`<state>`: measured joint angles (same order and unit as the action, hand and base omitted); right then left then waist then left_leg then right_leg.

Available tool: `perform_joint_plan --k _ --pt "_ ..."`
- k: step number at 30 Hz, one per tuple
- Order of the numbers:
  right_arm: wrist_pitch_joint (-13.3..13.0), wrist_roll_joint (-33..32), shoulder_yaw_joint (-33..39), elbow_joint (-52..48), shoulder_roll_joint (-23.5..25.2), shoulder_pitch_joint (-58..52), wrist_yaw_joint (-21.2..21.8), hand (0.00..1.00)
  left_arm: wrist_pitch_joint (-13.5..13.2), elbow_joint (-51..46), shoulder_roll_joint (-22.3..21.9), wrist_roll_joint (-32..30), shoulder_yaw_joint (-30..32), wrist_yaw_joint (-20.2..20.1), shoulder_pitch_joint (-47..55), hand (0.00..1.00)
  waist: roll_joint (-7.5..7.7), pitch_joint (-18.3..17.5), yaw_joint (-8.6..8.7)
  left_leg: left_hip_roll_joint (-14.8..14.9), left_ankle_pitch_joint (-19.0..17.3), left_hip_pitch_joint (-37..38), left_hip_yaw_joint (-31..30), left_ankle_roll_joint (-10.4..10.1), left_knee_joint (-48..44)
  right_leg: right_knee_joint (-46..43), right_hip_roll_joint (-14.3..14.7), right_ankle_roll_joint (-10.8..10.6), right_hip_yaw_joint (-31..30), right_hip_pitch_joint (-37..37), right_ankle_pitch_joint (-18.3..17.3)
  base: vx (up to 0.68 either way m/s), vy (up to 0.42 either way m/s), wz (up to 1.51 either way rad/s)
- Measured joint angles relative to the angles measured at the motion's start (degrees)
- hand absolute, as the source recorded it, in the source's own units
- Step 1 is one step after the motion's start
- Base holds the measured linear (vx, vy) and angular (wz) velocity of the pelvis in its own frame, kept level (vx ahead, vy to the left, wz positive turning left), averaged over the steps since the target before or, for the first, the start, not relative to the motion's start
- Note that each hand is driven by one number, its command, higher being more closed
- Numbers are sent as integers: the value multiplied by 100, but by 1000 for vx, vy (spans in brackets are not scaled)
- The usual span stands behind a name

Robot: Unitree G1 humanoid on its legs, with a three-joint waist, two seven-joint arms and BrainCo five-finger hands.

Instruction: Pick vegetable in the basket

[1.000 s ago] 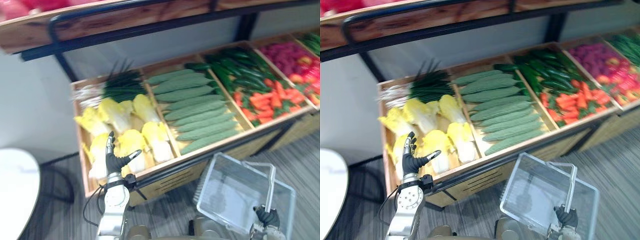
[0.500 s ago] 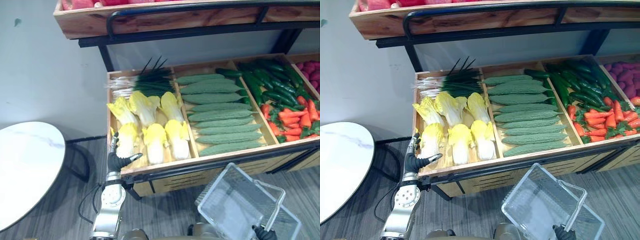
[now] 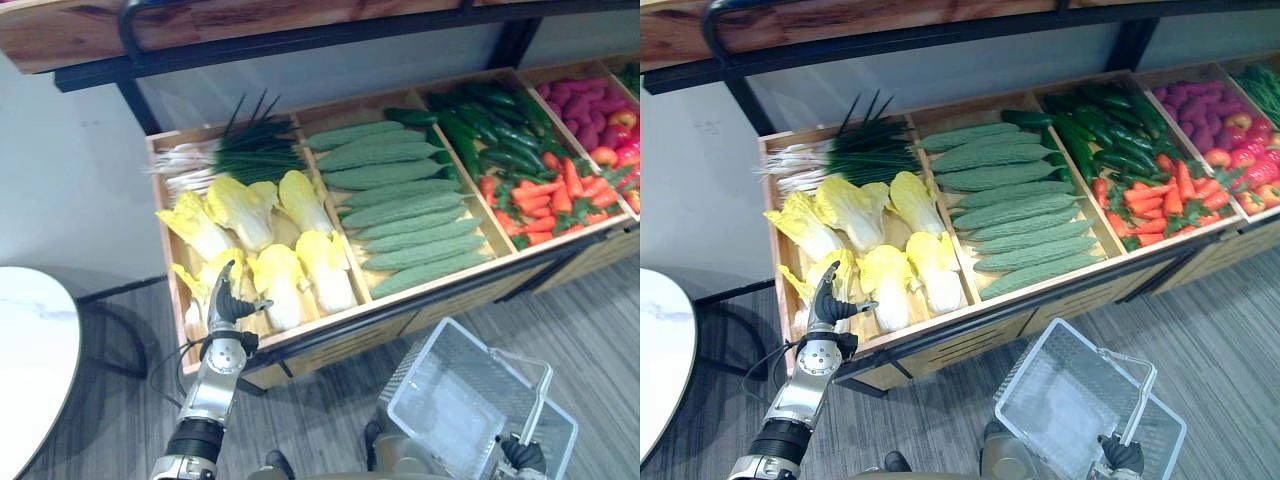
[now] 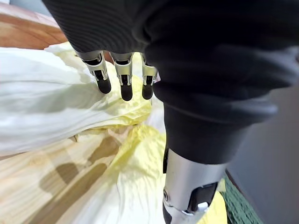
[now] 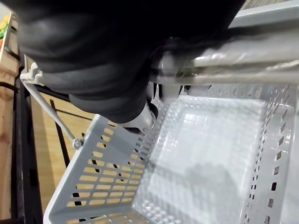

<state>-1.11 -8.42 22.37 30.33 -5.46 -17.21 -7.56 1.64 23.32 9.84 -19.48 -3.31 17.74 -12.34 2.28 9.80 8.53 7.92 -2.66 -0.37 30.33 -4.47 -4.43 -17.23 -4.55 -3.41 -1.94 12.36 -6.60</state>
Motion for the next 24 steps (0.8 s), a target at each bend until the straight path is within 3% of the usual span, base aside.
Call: perform_joint_plan --k 6,7,12,24 --pt "-16 -2 -44 -417 13 -19 -3 100 41 108 -2 -354 -317 -8 -622 0 50 324 28 52 -42 -103 150 25 -151 -64 46 11 -159 158 72 -10 -14 -15" --pt "-16 -2 -50 -479 27 -19 -3 100 41 148 -2 -409 -336 -5 -719 100 45 367 24 102 -98 -136 159 31 -248 -71 59 13 -166 161 74 -7 -24 -7" --pt "-80 -6 -245 -768 41 -15 -1 100 206 839 91 -771 -265 32 -1248 100 53 518 14 210 -263 -193 258 28 -559 -159 74 12 -283 213 74 -23 -6 -12" --pt "-103 -126 -428 -1341 69 -105 9 100 246 952 212 -647 -54 17 -1661 100 36 704 3 348 -504 -372 284 69 -1039 -260 46 -17 -314 284 84 -12 1 -1"
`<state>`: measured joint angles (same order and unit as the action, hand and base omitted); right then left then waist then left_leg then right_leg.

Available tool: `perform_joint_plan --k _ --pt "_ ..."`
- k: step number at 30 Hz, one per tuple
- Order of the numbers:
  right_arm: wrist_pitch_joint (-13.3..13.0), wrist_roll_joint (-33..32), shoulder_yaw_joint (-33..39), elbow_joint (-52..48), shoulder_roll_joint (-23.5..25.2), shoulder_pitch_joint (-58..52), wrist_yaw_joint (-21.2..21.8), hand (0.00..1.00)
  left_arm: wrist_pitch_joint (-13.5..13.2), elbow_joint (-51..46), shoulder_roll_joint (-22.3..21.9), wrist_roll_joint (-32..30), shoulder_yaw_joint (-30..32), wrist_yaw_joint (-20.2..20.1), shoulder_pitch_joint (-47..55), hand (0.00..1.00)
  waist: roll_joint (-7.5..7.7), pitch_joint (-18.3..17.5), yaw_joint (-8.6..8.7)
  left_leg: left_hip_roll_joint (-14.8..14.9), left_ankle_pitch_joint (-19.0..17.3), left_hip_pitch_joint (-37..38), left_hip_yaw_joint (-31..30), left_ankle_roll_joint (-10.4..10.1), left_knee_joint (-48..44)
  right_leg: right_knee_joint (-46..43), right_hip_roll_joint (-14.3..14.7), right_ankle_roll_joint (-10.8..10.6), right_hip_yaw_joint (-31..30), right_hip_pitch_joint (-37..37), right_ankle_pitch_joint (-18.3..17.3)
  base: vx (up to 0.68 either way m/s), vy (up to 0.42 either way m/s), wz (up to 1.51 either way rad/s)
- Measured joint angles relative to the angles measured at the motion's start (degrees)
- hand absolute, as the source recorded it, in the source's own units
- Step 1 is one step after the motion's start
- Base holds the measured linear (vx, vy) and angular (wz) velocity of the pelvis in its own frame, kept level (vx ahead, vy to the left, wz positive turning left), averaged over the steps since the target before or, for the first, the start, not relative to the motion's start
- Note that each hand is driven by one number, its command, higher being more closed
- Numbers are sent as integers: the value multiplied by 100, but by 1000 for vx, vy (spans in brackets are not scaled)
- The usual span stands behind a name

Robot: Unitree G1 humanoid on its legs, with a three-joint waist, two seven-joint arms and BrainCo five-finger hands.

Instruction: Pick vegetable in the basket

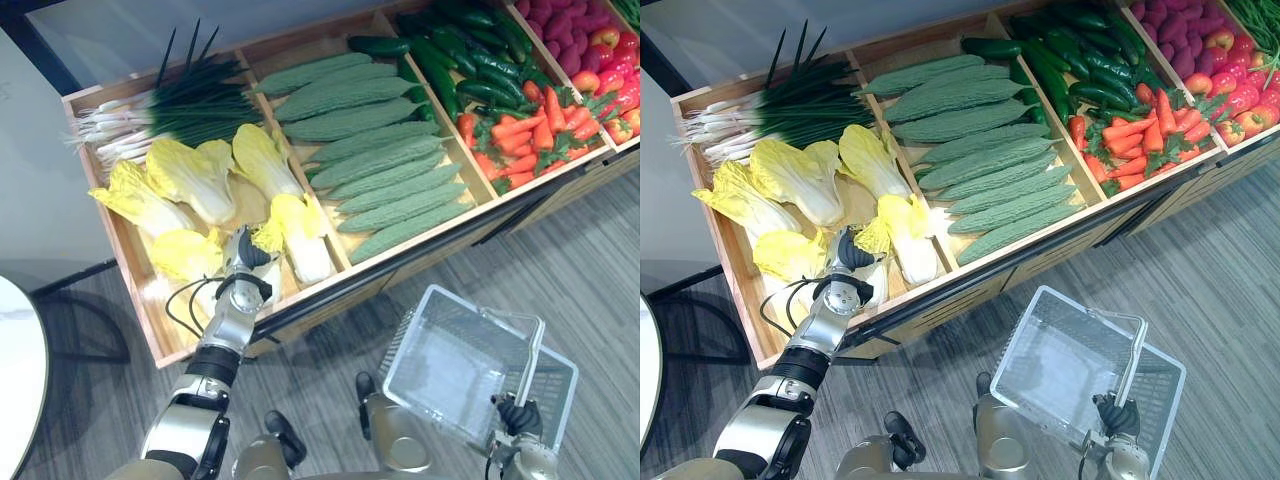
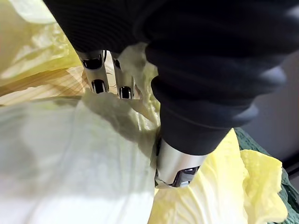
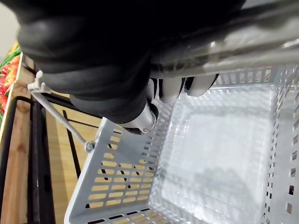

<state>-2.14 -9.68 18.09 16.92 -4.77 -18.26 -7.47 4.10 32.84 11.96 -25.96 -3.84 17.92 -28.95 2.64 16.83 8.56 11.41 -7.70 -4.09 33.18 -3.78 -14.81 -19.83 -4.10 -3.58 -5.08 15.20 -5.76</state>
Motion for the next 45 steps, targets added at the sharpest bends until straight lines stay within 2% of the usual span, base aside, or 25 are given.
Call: perform_joint_plan --k 7,14,18,19,21,26,28,32,35,38,40,42,44,45 --pt "5 12 2 -328 43 -69 -34 100 -79 -1499 -17 302 165 127 1052 100 -37 15 -27 -13 -20 179 -38 -15 50 -6 -8 -54 37 -189 -68 0 -2 2" --pt "32 137 198 -871 118 -192 -132 100 -286 -2978 -585 789 326 105 2193 100 -147 -50 -176 -57 -15 351 -253 -14 98 3 -47 -56 254 -486 -135 8 -6 16" --pt "49 191 310 -1119 126 -264 -154 100 -385 -3505 -798 958 314 99 2622 100 -282 -180 -221 -64 -11 385 -357 -16 114 -3 -82 -62 365 -600 -197 -20 -15 17" --pt "51 217 368 -1192 144 -404 -165 100 -466 -3738 -893 1001 239 99 2802 100 -362 -303 -305 -64 -11 389 -385 -17 109 -44 -94 -62 395 -610 -239 -18 -21 16" --pt "52 237 436 -1220 214 -468 -252 100 -573 -3984 -958 1092 155 84 2979 100 -411 -378 -299 -56 -10 393 -502 -21 78 -87 -119 -46 518 -721 -293 -21 -35 28" --pt "107 240 389 -1439 379 -580 -283 100 -736 -4485 -1084 1292 -23 39 3332 100 -411 -514 -361 11 -47 432 -557 -42 -69 -256 -107 -32 558 -780 -425 -52 -36 8" --pt "153 244 362 -1520 381 -584 -296 100 -747 -4667 -1139 1301 -78 -9 3407 100 -393 -582 -455 50 -168 342 -631 -76 -303 -319 -53 -25 472 -663 -430 -43 -4 -18" --pt "254 243 171 -1801 384 -578 -364 100 -832 -5056 -1206 1308 -118 1 3496 100 -381 -630 -534 6 -345 175 -947 -82 -571 -421 80 -51 194 -384 -416 -45 12 -36" --pt "256 251 70 -1952 390 -618 -364 100 -946 -5154 -1202 1515 -288 -2 3495 100 -361 -640 -582 64 -595 141 -870 -71 -828 -397 260 -108 -198 -232 -306 -21 57 -77" --pt "253 250 -99 -2387 394 -609 -361 100 -962 -5153 -1201 1666 -359 -18 3490 100 -389 -673 -546 273 -905 135 -398 -35 -1180 -291 594 -111 -801 58 -57 -36 101 -150" --pt "241 253 -198 -2512 411 -526 -356 100 -962 -5150 -1153 1694 -451 -30 3447 100 -295 -686 -545 444 -958 280 219 -22 -1120 -102 407 75 -394 225 29 -47 70 -153" --pt "240 269 -406 -2508 446 -379 -342 100 -961 -5133 -1096 1724 -632 -40 3361 100 -84 -718 -540 561 -1017 677 1056 -81 -1054 -111 -205 257 986 379 96 16 18 -173" --pt "216 416 -522 -2363 403 -200 -298 100 -982 -5075 -1066 1752 -720 -42 3312 100 -59 -750 -501 573 -1044 936 1510 -122 -996 -62 -603 562 2053 313 182 72 10 -156" --pt "145 563 -539 -1998 309 141 -233 100 -1025 -4862 -1060 1772 -730 -46 3101 100 -107 -773 -440 598 -1006 1137 1892 -174 -833 -44 -978 744 3235 183 249 105 -11 -144"
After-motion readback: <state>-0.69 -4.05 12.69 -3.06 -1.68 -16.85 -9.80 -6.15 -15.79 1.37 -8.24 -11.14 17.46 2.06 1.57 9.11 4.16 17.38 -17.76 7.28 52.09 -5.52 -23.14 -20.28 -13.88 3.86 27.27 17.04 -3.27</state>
